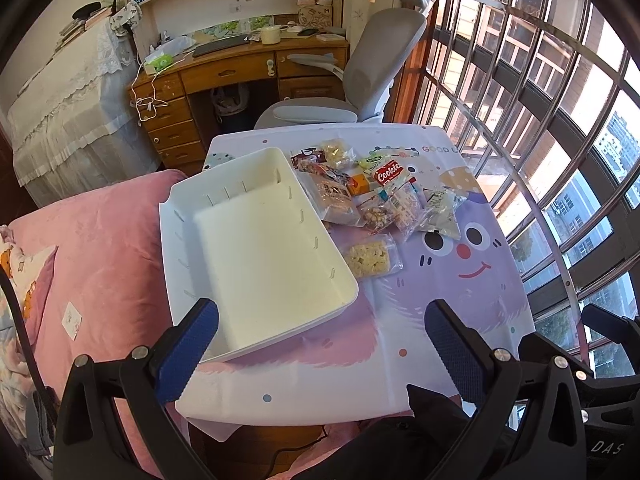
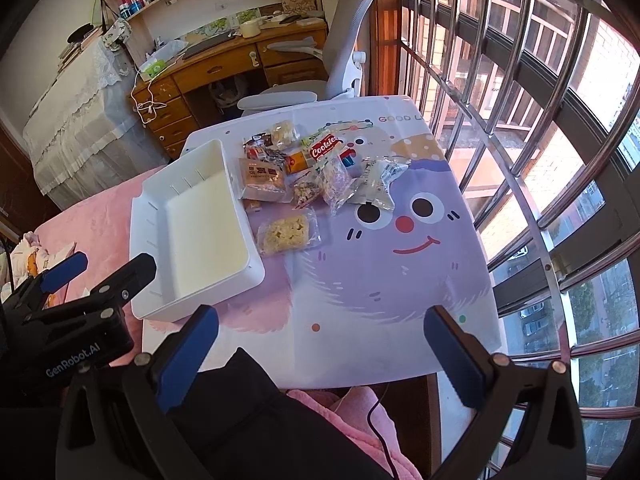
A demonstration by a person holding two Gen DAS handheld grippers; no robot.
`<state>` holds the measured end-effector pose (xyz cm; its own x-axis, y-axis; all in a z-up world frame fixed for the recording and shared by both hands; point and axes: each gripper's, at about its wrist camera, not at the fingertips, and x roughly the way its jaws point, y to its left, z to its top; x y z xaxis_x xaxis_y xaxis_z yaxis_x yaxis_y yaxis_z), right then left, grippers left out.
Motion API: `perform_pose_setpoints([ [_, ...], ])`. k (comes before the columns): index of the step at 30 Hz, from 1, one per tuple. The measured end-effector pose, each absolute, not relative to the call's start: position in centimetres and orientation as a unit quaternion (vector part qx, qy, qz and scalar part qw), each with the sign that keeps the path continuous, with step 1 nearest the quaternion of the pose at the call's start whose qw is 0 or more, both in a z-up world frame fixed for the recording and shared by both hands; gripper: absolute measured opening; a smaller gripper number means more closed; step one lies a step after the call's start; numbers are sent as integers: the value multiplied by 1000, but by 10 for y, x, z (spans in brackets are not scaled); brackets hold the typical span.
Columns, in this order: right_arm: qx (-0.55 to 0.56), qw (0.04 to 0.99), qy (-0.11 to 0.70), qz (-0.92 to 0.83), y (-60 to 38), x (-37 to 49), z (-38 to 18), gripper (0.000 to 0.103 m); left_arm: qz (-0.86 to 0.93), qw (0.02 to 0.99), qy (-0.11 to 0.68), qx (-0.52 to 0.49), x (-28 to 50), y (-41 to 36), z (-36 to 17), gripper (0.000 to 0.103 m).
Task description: Organize snacks
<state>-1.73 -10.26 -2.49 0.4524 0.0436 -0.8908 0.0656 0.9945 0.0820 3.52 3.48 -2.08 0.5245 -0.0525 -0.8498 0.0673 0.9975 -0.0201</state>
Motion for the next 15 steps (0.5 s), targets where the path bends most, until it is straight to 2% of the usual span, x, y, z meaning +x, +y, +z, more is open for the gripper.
perform_pose_setpoints([
  [15,60,847,528,-9,-100,-13,-26,103,-36,870,491,6,42,41,-25,103],
])
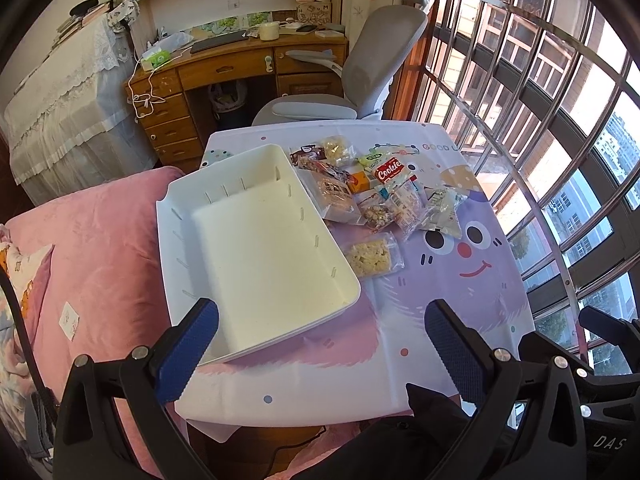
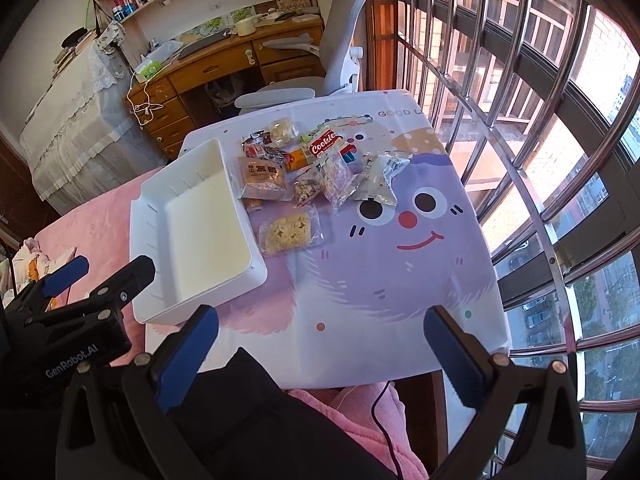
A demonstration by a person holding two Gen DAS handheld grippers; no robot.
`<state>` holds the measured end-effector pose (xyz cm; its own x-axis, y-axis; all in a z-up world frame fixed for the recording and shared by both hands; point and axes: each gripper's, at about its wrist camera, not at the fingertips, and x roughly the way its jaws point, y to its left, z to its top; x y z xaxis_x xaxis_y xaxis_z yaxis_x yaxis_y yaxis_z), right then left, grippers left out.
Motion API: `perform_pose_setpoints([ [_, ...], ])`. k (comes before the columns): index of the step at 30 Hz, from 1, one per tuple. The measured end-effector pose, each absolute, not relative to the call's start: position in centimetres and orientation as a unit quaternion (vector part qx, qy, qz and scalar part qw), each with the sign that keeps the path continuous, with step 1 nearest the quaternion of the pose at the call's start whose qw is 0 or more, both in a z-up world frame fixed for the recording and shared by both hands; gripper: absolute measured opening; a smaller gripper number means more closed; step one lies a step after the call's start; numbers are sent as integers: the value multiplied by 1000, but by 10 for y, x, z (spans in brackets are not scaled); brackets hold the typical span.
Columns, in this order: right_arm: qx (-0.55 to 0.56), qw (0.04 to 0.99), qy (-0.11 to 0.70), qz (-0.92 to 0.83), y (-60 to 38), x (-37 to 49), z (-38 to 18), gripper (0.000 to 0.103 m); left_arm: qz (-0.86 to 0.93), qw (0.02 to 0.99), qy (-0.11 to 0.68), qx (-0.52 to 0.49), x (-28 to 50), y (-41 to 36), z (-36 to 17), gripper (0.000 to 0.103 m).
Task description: Organize snacks
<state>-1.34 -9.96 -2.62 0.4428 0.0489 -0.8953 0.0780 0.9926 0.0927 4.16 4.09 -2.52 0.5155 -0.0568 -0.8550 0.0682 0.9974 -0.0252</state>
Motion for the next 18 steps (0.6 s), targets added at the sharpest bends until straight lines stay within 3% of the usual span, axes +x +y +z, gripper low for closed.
perform_pose_setpoints([
  [18,72,841,536,30,-152,14,-27,103,-4,870,493,-12,55,-9,-22,103],
])
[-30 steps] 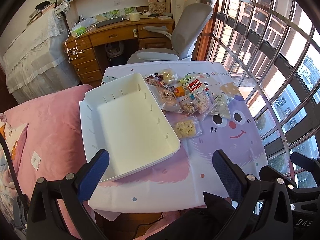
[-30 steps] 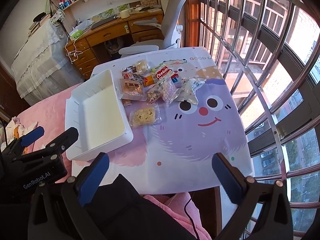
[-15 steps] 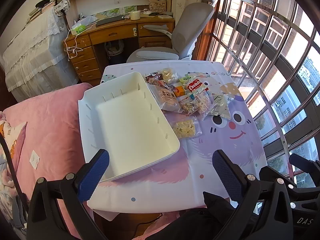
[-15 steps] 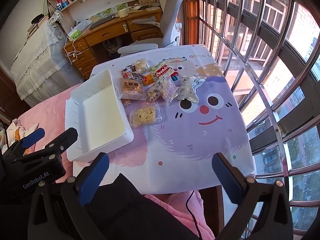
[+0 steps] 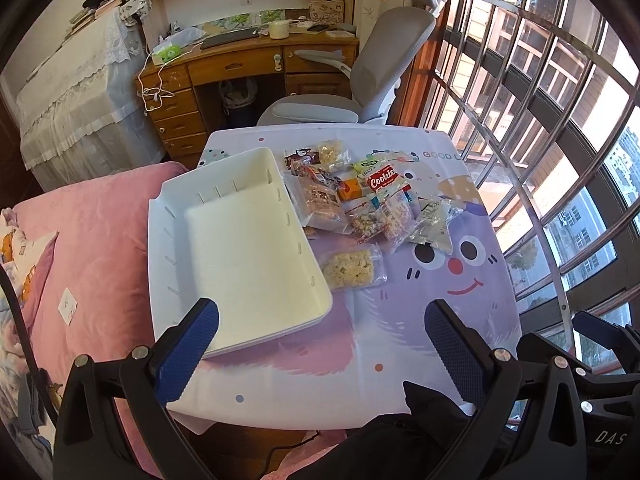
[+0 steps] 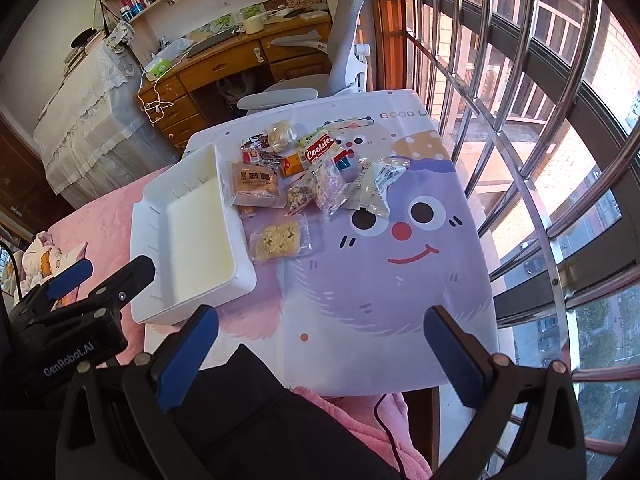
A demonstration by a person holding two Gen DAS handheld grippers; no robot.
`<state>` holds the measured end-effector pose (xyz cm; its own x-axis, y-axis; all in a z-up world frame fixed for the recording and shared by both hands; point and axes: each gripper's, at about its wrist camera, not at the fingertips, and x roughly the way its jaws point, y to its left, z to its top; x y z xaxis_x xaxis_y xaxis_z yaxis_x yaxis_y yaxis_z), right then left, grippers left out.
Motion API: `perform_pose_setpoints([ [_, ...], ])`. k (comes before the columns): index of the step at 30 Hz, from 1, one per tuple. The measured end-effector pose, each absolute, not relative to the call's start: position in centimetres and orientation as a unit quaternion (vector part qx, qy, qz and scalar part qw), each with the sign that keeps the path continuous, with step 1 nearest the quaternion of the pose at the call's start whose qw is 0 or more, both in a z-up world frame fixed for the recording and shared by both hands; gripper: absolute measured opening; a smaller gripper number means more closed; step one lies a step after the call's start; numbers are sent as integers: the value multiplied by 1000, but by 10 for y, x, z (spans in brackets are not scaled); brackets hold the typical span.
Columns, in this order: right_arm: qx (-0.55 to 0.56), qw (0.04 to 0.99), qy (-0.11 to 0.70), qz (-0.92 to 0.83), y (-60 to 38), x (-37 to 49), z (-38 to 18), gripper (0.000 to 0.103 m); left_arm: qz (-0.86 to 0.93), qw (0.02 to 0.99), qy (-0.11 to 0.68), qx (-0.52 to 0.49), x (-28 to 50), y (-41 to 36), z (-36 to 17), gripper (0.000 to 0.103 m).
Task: Organize snacks
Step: 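Grasp the clear cracker bag with the left gripper while the right grasps a white bag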
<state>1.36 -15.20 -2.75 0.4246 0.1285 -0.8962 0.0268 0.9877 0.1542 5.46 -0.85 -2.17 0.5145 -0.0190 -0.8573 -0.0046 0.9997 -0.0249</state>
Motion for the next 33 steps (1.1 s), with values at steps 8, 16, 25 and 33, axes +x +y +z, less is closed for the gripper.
perform_pose_setpoints([
  [8,81,822,560,65,-192,43,-33,103,30,858,512,-45,67,-33,-26,103],
  [16,96,786,604,93,-221,78,-58,102,51,822,560,-86,80,-49,-53,103],
  [25,100,750,642,125,-235,124,-107,100,91,779,607,-127,94,-59,-102,103],
  [33,123,751,639,114,-250,167,-146,99,86,754,626,-179,116,-67,-142,102],
])
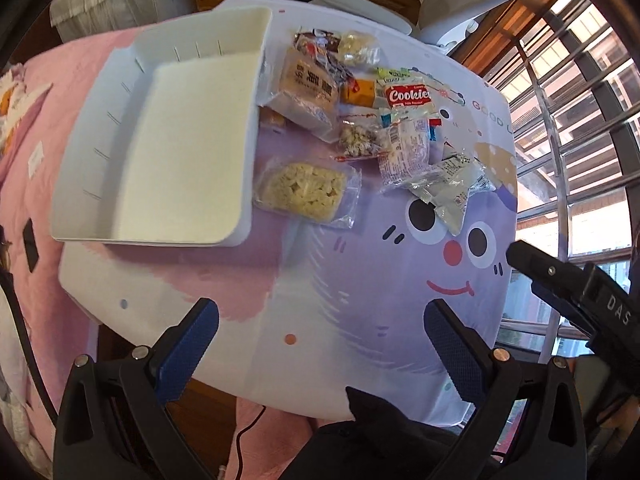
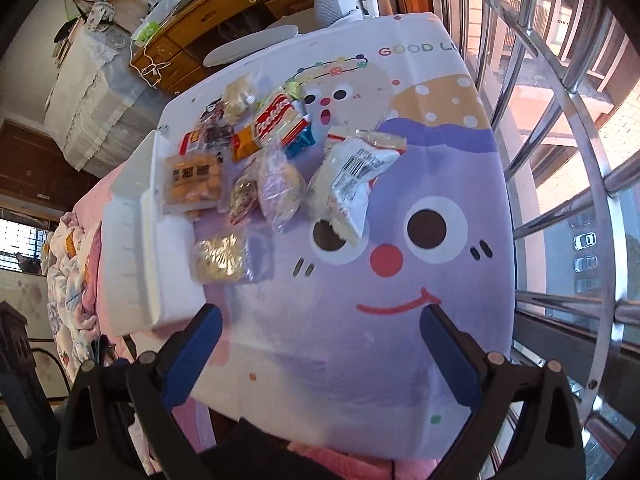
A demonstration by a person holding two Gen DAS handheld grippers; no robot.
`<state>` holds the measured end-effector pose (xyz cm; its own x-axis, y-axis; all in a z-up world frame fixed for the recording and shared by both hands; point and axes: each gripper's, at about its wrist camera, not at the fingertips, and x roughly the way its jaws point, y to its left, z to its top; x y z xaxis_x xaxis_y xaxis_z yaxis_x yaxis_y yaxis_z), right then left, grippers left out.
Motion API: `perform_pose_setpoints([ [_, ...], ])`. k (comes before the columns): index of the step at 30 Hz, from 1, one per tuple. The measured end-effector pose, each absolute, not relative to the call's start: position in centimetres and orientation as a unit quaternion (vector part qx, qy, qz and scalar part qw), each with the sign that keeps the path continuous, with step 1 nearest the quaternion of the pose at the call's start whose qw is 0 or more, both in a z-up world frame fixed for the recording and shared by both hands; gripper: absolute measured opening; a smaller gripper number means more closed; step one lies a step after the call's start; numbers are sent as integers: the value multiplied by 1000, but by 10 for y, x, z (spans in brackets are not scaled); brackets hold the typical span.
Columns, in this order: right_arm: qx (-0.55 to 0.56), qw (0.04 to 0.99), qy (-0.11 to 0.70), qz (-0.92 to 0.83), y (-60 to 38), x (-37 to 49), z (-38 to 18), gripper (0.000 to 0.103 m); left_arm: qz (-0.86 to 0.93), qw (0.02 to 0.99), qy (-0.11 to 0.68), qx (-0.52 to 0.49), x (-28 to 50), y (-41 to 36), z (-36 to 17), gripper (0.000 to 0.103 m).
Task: Organize snacks
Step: 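Grasp the clear cracker bag with the left gripper while the right grasps a white bag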
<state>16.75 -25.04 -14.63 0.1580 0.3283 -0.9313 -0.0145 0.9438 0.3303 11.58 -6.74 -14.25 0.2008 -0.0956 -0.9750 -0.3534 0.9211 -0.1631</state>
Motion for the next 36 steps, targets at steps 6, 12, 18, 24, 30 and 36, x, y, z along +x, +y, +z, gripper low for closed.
perform_pose_setpoints([
  [6,124,763,624,115,-253,195,-171,99,89,738,636,-209,134,-71,-174,102],
  [12,122,769,616,123,-249,216,-198,96,122,731,629,-236,156,-69,-203,102],
  [18,128,774,608,124,-249,234,-218,94,173,732,606,-258,175,-64,-222,102],
  [24,130,779,601,125,-245,250,-236,93,232,726,581,-287,188,-54,-242,102],
  [30,120,774,605,141,-236,257,-249,91,272,711,574,-300,201,-42,-263,101],
  [36,108,776,603,148,-230,262,-256,91,303,696,566,-322,213,-29,-280,100],
])
